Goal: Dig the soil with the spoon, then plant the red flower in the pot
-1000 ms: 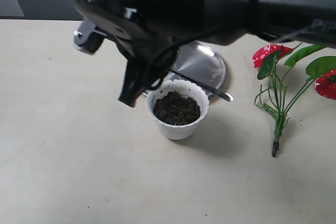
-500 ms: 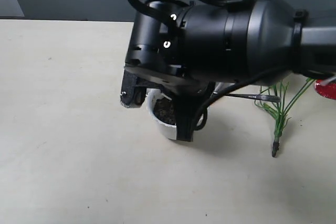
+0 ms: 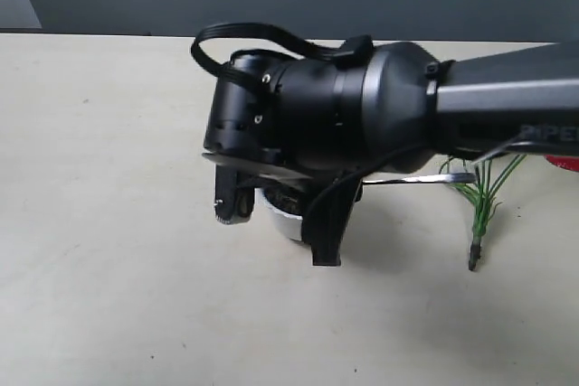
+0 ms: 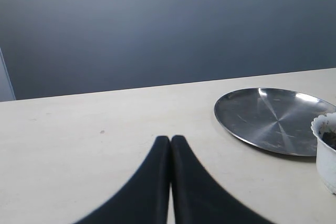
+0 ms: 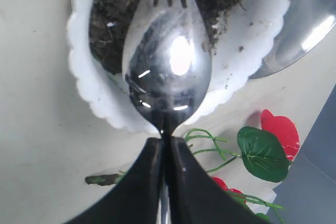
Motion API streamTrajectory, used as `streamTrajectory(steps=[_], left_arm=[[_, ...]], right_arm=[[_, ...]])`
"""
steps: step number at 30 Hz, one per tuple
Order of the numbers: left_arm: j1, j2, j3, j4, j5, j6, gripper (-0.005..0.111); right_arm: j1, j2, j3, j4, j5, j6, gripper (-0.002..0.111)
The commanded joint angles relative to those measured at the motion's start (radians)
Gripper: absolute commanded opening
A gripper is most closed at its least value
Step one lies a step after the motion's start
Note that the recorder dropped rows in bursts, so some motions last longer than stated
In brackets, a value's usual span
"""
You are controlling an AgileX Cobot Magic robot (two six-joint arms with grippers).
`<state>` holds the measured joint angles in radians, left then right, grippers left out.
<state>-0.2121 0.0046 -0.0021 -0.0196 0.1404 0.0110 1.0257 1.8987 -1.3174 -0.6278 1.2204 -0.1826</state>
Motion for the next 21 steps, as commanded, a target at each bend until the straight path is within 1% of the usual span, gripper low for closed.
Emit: streamTrajectory(steps=[1,9,11,15,18,21], left_arm=[[-0.007,-0.005,0.002,0.004,-0.013,0.000,0.001],[-0.007,-0.005,0.002,0.004,-0.013,0.000,0.001],[-0.007,-0.005,0.002,0.004,-0.013,0.000,0.001],[-0.007,-0.005,0.002,0.004,-0.013,0.000,0.001],[-0.007,-0.005,0.002,0.004,-0.013,0.000,0.001],[-0.007,-0.005,0.002,0.004,-0.013,0.000,0.001]], right_arm=[[-0.001,0.014,0.003,-0.032,0.001,0.001,-0.001],[-0.001,-0.061,0.003,-0.041,0.001,0.056,-0.001],[-0.001,-0.041,0.003,-0.023,0.001,0.025,-0.001],[-0.009,0.036,0.003,-0.045,0.001,0.034,-0.001],[-0.021,0.049,0.003,-0.053,0.001,0.120,-0.001],[-0.025,0.015,0.003,-0.051,0.001,0.183,-0.001]])
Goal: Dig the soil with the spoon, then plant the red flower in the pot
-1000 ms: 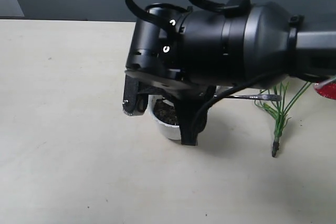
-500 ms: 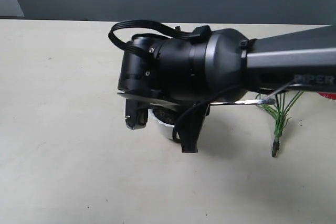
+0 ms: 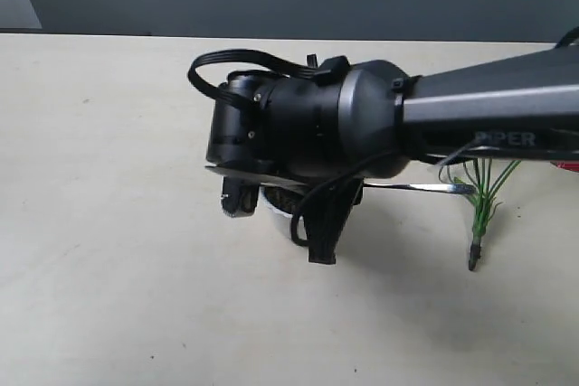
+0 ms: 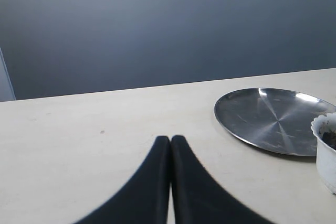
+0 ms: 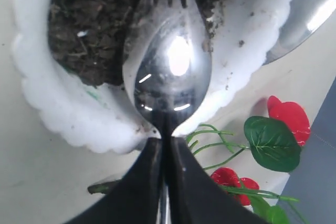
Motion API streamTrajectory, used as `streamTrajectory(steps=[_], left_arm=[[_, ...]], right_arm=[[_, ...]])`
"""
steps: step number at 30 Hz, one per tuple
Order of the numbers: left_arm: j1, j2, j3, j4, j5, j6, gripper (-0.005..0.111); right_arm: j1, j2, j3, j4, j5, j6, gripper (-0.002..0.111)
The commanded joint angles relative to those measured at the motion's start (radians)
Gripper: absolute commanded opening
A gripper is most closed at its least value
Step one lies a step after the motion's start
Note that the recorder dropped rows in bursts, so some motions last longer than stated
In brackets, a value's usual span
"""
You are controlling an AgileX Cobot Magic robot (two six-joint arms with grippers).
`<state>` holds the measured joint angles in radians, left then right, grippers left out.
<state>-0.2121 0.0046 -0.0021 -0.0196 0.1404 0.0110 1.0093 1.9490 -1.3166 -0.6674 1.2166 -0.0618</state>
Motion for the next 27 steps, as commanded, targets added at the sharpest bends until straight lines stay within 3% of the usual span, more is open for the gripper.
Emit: streamTrajectory(steps=[1,10,19,27], left_arm=[[-0.007,-0.005,0.002,0.004,-0.013,0.000,0.001],[-0.007,-0.005,0.002,0.004,-0.013,0.000,0.001],[-0.007,-0.005,0.002,0.004,-0.013,0.000,0.001],[-0.007,-0.005,0.002,0.004,-0.013,0.000,0.001]], right_arm=[[-0.006,-0.050,0.002,-0.010,0.004,0.062,-0.001],[-0.015,-0.075,0.002,0.078,0.004,0.026,-0.001],[-0.044,-0.004,0.002,0.053,0.004,0.068,-0.001],[-0.044,-0.117,-0.006,-0.004,0.004,0.159,-0.001]])
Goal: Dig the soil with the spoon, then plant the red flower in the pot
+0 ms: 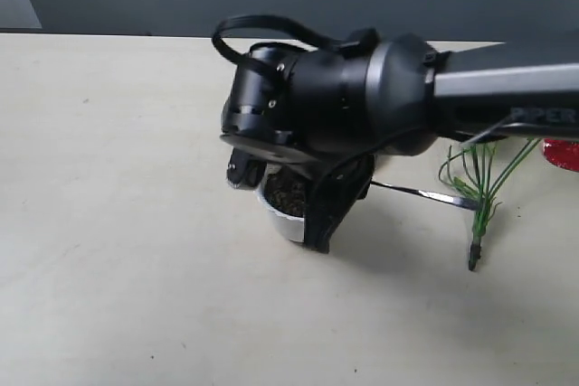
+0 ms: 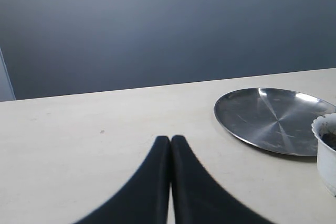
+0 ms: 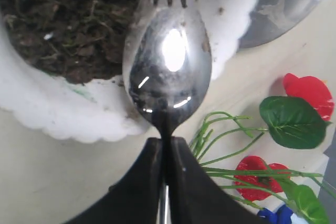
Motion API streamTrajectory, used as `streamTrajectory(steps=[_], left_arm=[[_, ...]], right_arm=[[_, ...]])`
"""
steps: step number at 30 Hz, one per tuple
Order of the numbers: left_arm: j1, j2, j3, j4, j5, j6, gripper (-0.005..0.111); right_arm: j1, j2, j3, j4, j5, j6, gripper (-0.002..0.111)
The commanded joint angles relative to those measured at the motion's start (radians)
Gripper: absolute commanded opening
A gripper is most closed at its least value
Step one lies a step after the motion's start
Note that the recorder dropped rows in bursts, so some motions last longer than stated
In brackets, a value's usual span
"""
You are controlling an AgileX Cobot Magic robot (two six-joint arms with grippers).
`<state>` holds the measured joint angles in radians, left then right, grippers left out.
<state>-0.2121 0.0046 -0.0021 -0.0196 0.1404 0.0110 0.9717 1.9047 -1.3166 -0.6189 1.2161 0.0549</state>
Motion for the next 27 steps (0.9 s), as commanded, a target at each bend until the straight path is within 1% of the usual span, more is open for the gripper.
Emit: streamTrajectory(steps=[1,4,7,8,10,13,16,18,21,27], left_arm=[[-0.007,-0.005,0.002,0.004,-0.013,0.000,0.001],[-0.007,-0.005,0.002,0.004,-0.013,0.000,0.001],[-0.007,-0.005,0.002,0.004,-0.013,0.000,0.001],[-0.007,-0.005,0.002,0.004,-0.013,0.000,0.001],[-0.007,-0.005,0.002,0.004,-0.013,0.000,0.001],[-0.007,-0.005,0.002,0.004,-0.013,0.000,0.001],[-0.007,-0.005,0.002,0.004,-0.013,0.000,0.001],[-0.007,-0.005,0.002,0.004,-0.013,0.000,0.001],[-0.007,-0.005,0.002,0.004,-0.013,0.000,0.001],[-0.007,-0.005,0.002,0.004,-0.013,0.000,0.001]], right_arm=[[-0.007,-0.096,-0.006,-0.062,0.005,0.055,-0.001],[-0.007,-0.159,-0.006,-0.121,-0.001,0.102,-0.001],[-0.043,-0.195,-0.006,-0.144,-0.182,0.164,-0.001],[-0.072,-0.197,-0.008,-0.124,-0.261,0.176,-0.001],[-0.138,-0.180,-0.029,-0.062,-0.356,0.208,-0.001],[-0.255,-0.108,-0.102,0.063,-0.431,0.213,-0.001],[-0.315,-0.019,-0.192,0.098,-0.448,0.211,-0.001],[-0.332,0.029,-0.241,0.096,-0.449,0.207,-0.001],[-0.342,0.119,-0.328,0.100,-0.449,0.193,-0.001],[-0.342,0.272,-0.453,0.181,-0.469,0.175,-0.001]])
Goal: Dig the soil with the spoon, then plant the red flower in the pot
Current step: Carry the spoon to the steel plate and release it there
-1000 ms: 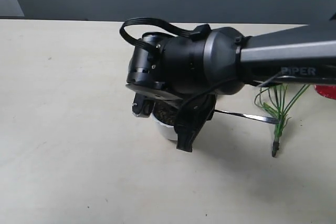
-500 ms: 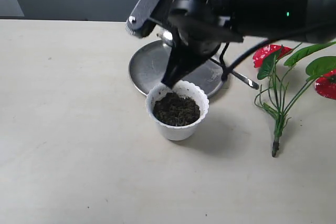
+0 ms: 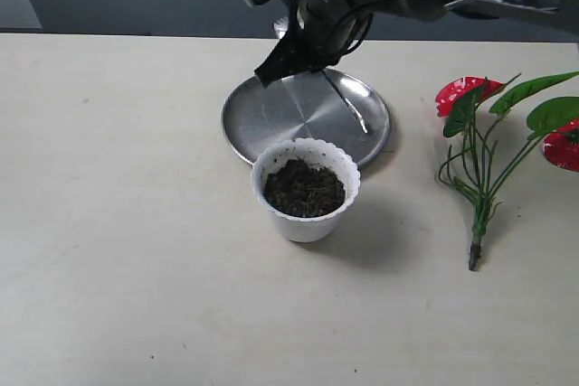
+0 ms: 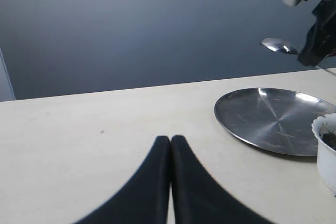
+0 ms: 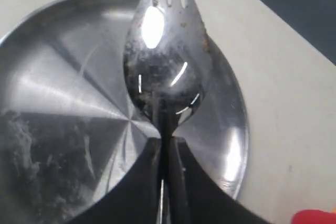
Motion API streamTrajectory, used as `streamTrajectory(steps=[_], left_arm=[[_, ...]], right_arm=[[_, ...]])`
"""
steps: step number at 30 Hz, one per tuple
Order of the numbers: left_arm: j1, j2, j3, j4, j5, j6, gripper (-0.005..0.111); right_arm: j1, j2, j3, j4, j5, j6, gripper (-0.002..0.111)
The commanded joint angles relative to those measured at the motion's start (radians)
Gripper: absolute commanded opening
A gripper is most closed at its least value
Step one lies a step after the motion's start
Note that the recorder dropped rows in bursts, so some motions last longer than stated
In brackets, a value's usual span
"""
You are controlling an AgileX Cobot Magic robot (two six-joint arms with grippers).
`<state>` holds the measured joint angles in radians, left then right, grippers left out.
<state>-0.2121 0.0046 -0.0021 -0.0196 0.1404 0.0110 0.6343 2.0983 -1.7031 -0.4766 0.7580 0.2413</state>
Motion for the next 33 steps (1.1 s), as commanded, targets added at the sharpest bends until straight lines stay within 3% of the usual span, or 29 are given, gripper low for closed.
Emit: streamTrajectory(steps=[1,19,27,33], left_arm=[[-0.007,-0.005,0.002,0.004,-0.013,0.000,0.001],[-0.007,-0.005,0.002,0.004,-0.013,0.000,0.001],[-0.007,-0.005,0.002,0.004,-0.013,0.000,0.001],[-0.007,-0.005,0.002,0.004,-0.013,0.000,0.001]], right_arm=[[-0.005,0.100,-0.081,0.043,-0.002,-0.011,-0.001],[-0.005,0.189,-0.146,0.047,0.043,-0.002,-0.001],[-0.005,0.178,-0.146,0.069,0.081,0.006,0.029],[-0.005,0.095,-0.146,0.062,0.228,0.100,0.031]])
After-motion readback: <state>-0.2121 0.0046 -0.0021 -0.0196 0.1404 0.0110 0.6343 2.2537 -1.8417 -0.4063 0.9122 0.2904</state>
